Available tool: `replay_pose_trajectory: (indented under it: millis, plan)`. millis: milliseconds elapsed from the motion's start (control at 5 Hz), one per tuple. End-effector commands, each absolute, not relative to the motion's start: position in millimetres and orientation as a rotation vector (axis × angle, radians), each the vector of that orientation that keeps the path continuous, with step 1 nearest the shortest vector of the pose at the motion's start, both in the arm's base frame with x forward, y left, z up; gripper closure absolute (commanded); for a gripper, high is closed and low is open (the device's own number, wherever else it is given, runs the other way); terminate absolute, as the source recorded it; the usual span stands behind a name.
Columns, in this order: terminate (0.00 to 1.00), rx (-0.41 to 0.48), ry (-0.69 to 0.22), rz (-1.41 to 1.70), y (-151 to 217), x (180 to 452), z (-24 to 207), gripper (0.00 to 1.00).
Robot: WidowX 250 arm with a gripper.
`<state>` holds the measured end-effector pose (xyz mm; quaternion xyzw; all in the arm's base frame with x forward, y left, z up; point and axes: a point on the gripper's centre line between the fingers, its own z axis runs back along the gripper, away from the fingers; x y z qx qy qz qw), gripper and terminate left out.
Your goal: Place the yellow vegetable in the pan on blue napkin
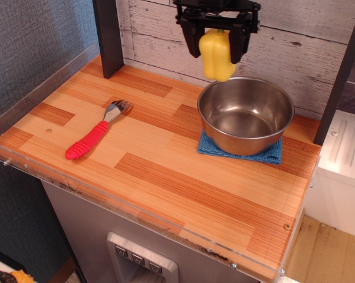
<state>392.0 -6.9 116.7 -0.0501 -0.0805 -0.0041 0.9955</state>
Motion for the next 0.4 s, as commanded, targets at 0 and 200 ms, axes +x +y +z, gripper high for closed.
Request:
replay_pose_trajectory:
  millis: [0,200]
  plan:
    - [0.00,-0.107,-0.222,-0.073,-30.2,385.7,141.9,1.00]
    - [0.00,-0.113,-0.232,-0.101,-30.1,383.2,146.6,1.00]
